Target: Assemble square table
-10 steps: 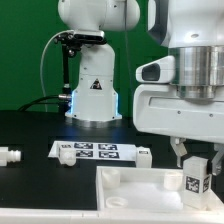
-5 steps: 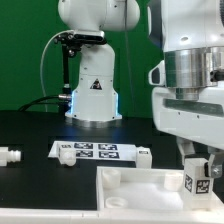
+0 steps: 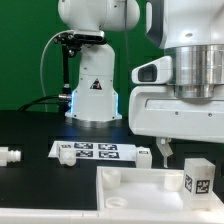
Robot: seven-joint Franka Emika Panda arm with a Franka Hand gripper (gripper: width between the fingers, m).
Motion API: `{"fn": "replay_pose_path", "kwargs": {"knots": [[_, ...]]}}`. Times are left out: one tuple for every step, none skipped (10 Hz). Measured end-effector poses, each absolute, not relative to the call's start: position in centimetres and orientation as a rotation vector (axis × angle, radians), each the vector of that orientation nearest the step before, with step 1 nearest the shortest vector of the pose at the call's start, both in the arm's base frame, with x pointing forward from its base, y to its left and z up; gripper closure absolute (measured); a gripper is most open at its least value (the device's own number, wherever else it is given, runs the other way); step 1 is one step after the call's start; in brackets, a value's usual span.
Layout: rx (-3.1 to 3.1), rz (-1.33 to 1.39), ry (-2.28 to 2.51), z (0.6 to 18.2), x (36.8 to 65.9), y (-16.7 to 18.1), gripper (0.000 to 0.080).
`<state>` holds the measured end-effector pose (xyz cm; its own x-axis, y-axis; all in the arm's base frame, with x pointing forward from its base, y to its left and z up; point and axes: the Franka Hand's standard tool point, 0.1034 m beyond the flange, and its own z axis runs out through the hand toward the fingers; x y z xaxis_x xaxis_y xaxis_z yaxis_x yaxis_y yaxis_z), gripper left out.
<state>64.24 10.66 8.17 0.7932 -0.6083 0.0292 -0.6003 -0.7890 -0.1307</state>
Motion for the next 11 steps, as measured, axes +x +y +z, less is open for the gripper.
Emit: {"fn": "replay_pose_path", "kwargs": {"knots": [[-2.904, -0.112, 0.855, 8.15, 64.23, 10.65, 0.0154], [-2.983, -0.131, 0.631, 8.15, 64.24, 10.64, 0.0151], [-3.063, -0.157, 0.344, 8.16, 64.27, 10.86, 0.0151], [-3.080, -0.170, 0.222, 8.08, 64.13, 11.28, 0.0151], [-3.075, -0.175, 0.229, 7.97, 63.90, 11.61, 0.0151], [-3.073, -0.175, 0.259, 7.93, 63.94, 11.46, 0.0151], [-3.074, -0.175, 0.257, 7.92, 63.94, 11.42, 0.0262], [-3.067, -0.173, 0.294, 7.90, 63.93, 11.47, 0.0262], [-3.042, -0.166, 0.446, 7.86, 63.90, 11.53, 0.0446], [-3.025, -0.162, 0.543, 7.82, 63.89, 11.36, 0.0514], [-3.003, -0.155, 0.634, 7.80, 63.88, 11.28, 0.0514]]}}
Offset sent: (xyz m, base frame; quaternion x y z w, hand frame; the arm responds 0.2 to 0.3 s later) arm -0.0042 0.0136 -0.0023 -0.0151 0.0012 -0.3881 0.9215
